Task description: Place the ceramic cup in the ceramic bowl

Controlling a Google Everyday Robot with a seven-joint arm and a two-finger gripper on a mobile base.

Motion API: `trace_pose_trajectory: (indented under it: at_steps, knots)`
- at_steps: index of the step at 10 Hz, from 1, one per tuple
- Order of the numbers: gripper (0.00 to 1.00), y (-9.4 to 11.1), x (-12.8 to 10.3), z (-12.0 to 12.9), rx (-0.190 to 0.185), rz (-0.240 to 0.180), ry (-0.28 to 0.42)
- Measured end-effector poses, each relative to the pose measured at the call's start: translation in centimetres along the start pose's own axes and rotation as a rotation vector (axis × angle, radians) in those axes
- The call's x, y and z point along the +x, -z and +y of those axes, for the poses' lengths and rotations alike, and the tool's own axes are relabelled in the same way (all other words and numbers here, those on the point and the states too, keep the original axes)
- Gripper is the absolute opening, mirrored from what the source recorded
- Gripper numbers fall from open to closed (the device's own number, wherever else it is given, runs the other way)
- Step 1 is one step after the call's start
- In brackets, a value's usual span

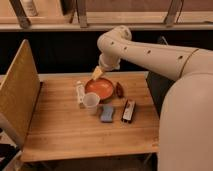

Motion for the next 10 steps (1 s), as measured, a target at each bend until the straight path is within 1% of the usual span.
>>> trace_pose_trajectory:
  at_steps: [1, 2, 3, 4, 5, 6, 7, 8, 9, 10]
  knots:
    - [0.80, 0.0, -0.9, 0.8, 0.006, -0.003, 0.042]
    - [0.80, -0.5, -2.1, 2.7, -0.003, -0.009, 0.100]
    - [0.80, -1.1, -2.7, 4.0, -0.010, -0.006, 0.141]
    - [0.80, -2.3, -3.1, 5.0, -0.015, 0.010, 0.185]
    - [0.80, -3.6, -3.0, 5.3, -0.008, 0.036, 0.212]
    - [0.80, -4.6, -3.1, 5.2, 0.000, 0.054, 0.220]
    - [0.80, -5.5, -2.8, 4.3, 0.016, 0.079, 0.214]
    - [0.80, -6.6, -2.5, 2.9, 0.034, 0.105, 0.188]
    - [0.80, -7.2, -2.2, 2.2, 0.045, 0.123, 0.171]
    - [0.80, -8.2, -1.8, 1.2, 0.058, 0.150, 0.144]
